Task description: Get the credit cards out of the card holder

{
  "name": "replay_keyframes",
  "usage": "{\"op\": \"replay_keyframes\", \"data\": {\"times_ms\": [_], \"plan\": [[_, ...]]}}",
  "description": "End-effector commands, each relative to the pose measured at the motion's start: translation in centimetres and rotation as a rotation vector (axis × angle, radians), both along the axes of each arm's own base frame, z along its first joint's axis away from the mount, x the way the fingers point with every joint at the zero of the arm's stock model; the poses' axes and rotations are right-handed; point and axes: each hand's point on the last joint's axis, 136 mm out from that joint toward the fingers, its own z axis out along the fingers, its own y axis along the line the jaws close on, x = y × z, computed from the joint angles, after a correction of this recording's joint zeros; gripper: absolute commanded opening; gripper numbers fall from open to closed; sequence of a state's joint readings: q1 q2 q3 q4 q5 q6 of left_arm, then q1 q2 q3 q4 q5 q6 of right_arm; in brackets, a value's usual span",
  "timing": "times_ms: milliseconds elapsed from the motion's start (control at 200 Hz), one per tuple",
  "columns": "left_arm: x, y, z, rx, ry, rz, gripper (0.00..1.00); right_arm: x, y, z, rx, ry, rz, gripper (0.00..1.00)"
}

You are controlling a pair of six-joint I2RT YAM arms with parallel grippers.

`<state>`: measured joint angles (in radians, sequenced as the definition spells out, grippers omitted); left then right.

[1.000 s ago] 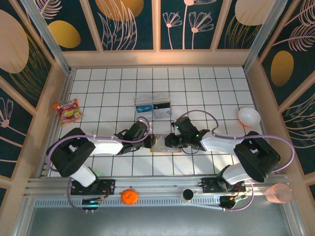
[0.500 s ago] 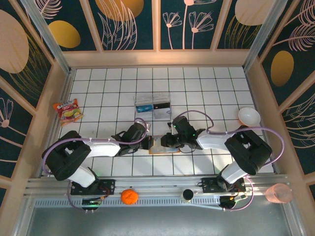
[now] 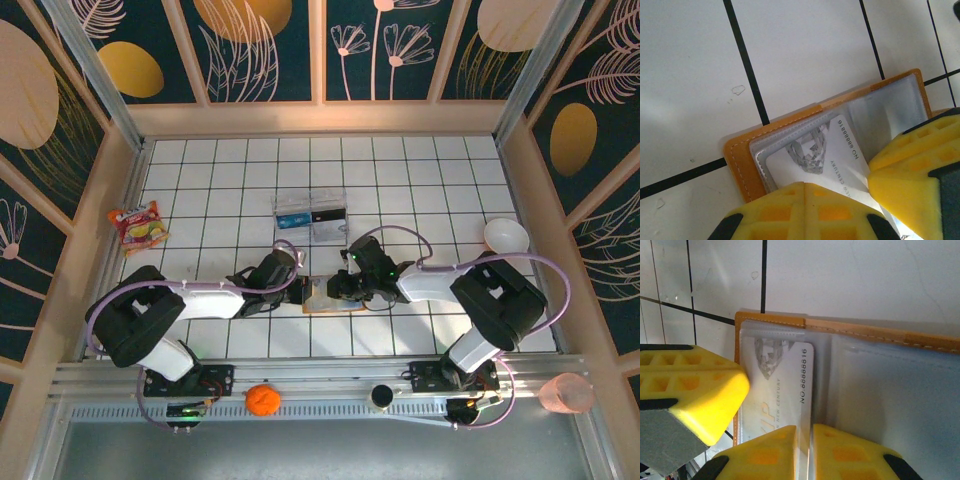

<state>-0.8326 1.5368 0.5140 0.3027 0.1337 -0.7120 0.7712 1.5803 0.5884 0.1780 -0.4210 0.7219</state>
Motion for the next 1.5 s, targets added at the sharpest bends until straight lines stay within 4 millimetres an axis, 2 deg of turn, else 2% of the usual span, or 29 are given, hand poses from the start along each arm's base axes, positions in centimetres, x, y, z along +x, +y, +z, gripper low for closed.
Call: {"op": "replay_keyframes", "data": {"times_ms": [0, 185, 315, 591, 1011, 1096, 1191, 1346, 1496], "plan": [[-1.2, 0.7, -1.8, 0.033, 0.055, -0.003, 0.0, 0.0, 0.3, -0.2, 0.03, 0.021, -0.007, 0.13], [-1.2, 0.7, -1.8, 0.032, 0.058, -0.004, 0.0, 0.2, 0.2, -0.3, 0.035, 0.018, -0.028, 0.0], [-1.1, 0.6, -1.9, 0.038, 0.062, -0.01, 0.0, 0.3, -0.3, 0.1, 0.034, 0.007, -0.058, 0.0], [-0.7, 0.7, -1.4, 0.035, 0.037, 0.007, 0.0, 0.3, -2.6, 0.9, -0.028, -0.036, -0.126, 0.0], [-0.3, 0.0, -0.1, 0.015, 0.016, -0.007, 0.0, 0.4, -4.7, 0.6, -0.136, -0.066, -0.158, 0.0], [-0.2, -0.2, 0.6, 0.006, 0.006, -0.019, 0.0, 0.4, -4.5, 0.8, -0.127, -0.078, -0.138, 0.13], [0.2, 0.0, 2.3, 0.007, -0.038, -0.012, 0.16, 0.8, -4.2, 1.8, -0.119, -0.113, -0.124, 0.24], [0.6, -0.4, 4.8, -0.02, -0.085, -0.029, 0.18, 1.1, -3.7, 2.6, -0.106, -0.139, -0.088, 0.27], [-0.3, -2.8, 4.2, -0.065, -0.049, -0.097, 0.18, 0.7, -3.0, 2.3, -0.079, -0.111, -0.049, 0.28]]}}
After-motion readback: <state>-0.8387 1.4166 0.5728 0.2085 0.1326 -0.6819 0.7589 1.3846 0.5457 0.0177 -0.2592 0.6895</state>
